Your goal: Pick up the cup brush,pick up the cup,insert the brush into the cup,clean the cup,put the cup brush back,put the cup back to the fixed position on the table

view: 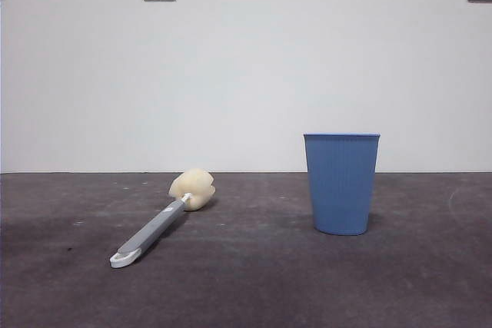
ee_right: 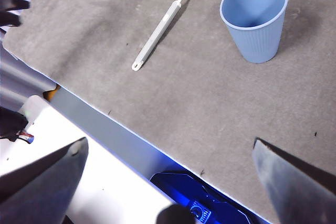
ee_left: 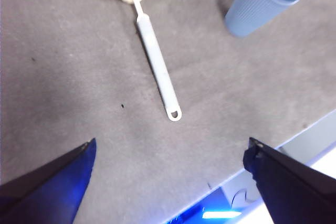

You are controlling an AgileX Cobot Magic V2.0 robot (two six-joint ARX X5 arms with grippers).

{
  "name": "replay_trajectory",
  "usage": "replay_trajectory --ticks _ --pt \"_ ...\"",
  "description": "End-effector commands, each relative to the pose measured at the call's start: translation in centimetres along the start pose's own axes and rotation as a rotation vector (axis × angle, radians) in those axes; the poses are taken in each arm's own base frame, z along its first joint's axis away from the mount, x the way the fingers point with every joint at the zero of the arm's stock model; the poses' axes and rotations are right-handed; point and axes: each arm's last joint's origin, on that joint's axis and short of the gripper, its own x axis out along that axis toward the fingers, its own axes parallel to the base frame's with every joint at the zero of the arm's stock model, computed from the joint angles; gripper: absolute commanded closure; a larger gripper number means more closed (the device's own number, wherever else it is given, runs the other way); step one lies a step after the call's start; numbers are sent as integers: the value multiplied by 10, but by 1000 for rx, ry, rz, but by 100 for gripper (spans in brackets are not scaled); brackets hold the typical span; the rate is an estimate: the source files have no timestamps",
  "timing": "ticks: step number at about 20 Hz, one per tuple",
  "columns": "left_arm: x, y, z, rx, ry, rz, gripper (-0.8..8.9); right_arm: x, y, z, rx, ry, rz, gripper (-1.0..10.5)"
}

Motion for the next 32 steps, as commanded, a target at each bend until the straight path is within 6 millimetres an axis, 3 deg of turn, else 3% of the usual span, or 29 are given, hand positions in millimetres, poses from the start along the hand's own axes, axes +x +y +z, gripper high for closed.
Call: replay_trajectory --ticks 1,5,9,12,16,21,22,26,32 --pt "20 -9 11 -8 21 9 342 -1 1 1 0 -6 2 349" --pt "71 -32 25 33 53 93 342 0 0 1 5 -5 2 349" --pt "130 -45 27 65 126 108 342 0 0 1 16 -5 2 349" --pt "171 -43 20 28 195 155 342 0 0 1 20 -5 2 350" --pt "205 -36 10 5 245 241 343 0 0 1 20 -5 2 350" --pt "218 -32 5 -10 257 288 349 0 0 1 20 -5 2 352" --pt "218 -32 5 -7 253 301 382 0 0 1 20 -5 2 352" --pt "218 -34 4 1 265 293 783 0 0 1 20 -5 2 352" --pt "219 -45 -1 30 279 255 821 0 0 1 20 -5 2 352"
